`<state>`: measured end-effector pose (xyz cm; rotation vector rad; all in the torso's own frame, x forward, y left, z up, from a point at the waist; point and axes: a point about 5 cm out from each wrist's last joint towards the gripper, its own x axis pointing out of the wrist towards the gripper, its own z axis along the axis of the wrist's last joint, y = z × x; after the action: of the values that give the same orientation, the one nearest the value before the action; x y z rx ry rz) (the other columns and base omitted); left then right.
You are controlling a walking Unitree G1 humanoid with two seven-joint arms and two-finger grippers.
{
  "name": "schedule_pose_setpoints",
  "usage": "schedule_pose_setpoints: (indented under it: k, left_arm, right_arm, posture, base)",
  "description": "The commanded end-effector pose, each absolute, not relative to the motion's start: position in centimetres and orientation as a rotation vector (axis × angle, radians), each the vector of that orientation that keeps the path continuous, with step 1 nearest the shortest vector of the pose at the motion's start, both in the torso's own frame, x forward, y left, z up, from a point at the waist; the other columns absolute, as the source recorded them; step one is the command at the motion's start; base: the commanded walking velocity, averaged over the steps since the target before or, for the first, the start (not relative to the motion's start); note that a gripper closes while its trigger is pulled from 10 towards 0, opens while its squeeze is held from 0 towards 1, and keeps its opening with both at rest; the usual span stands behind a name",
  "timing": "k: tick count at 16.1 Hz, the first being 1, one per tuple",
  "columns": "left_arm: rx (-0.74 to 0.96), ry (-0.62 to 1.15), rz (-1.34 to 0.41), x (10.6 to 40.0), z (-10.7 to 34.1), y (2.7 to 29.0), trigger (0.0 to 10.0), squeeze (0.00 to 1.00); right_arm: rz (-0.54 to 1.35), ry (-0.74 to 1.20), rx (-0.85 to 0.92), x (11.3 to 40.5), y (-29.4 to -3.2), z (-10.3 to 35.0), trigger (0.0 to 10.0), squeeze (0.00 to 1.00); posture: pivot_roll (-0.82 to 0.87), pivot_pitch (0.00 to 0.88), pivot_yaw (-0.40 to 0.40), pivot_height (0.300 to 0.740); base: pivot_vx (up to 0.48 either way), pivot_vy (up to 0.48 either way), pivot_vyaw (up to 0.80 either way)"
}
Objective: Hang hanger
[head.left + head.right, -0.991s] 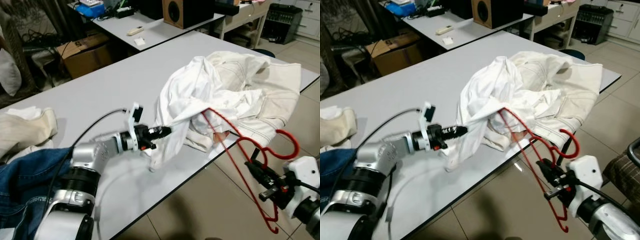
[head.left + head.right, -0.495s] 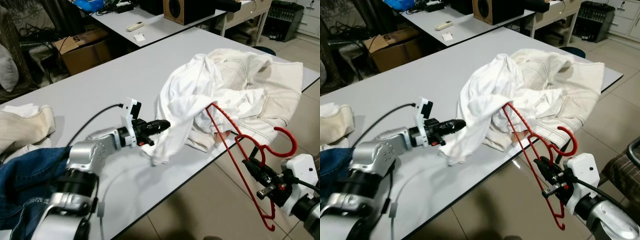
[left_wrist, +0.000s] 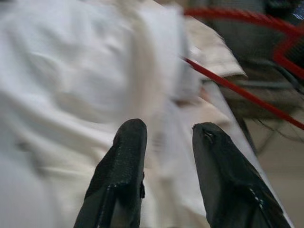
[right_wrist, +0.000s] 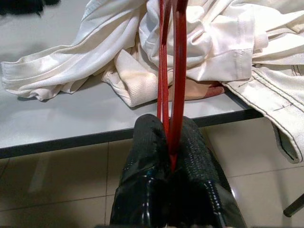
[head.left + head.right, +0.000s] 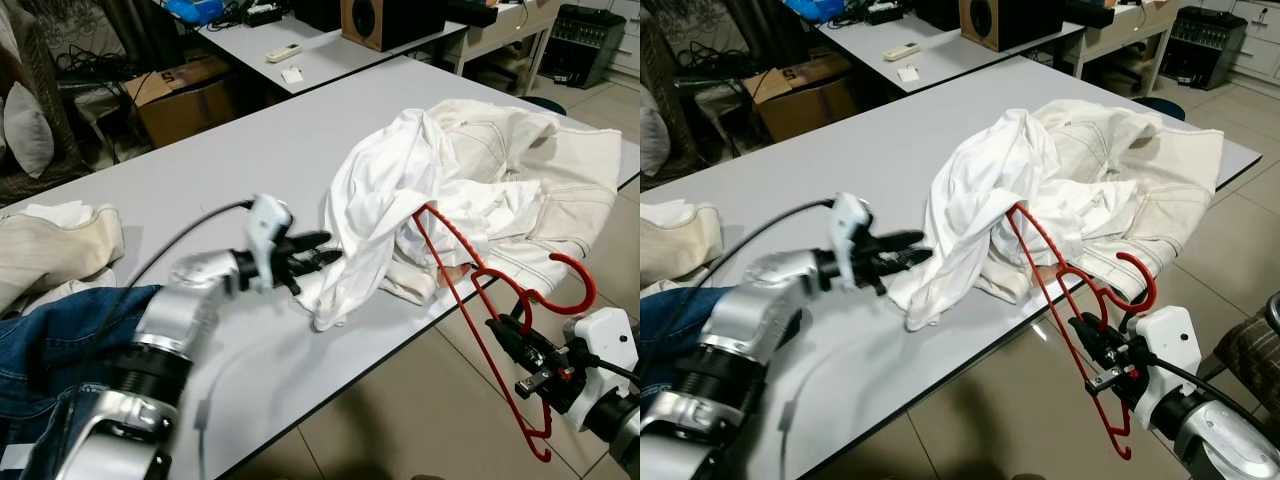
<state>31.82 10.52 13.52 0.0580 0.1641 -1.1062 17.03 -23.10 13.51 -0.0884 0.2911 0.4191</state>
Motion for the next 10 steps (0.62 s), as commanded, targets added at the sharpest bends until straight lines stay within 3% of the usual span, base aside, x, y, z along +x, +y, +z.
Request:
schedule_pose_setpoints:
  k: [1, 3, 5, 10]
  left_arm:
    - [0.097, 0.190, -1.126, 31.5, 12.8, 10.4, 10.0, 0.00]
    - [0.144, 0.262, -1.146, 31.0, 11.5, 10.8, 10.0, 0.00]
    - [0.186, 0.301, -1.046, 31.8, 11.3, 12.8, 10.0, 0.00]
    - [0.173, 0.346, -0.917, 32.6, 11.0, 14.9, 10.0, 0.00]
  right_arm:
    - [0.422, 0.286, -0.092, 17.0, -23.2, 13.7, 10.0, 0.00]
    - [0.423, 0.284, -0.092, 17.0, -23.2, 13.8, 10.0, 0.00]
    - [0.427, 0.285, -0.093, 16.9, -23.2, 13.8, 10.0, 0.00]
    - [0.434, 0.286, -0.091, 17.0, -23.1, 13.8, 10.0, 0.00]
  posture:
    - [-0.29, 0.000, 0.145, 0.740]
    - [-0.30, 0.000, 0.149, 0.740]
    - [-0.30, 0.000, 0.149, 0.740]
    - [-0.29, 0.000, 0.142, 0.740]
  base:
    - [0.000, 0.000, 0.00]
    - [0.000, 0.000, 0.00]
    - [0.000, 0.000, 0.00]
    - [0.000, 0.000, 0.00]
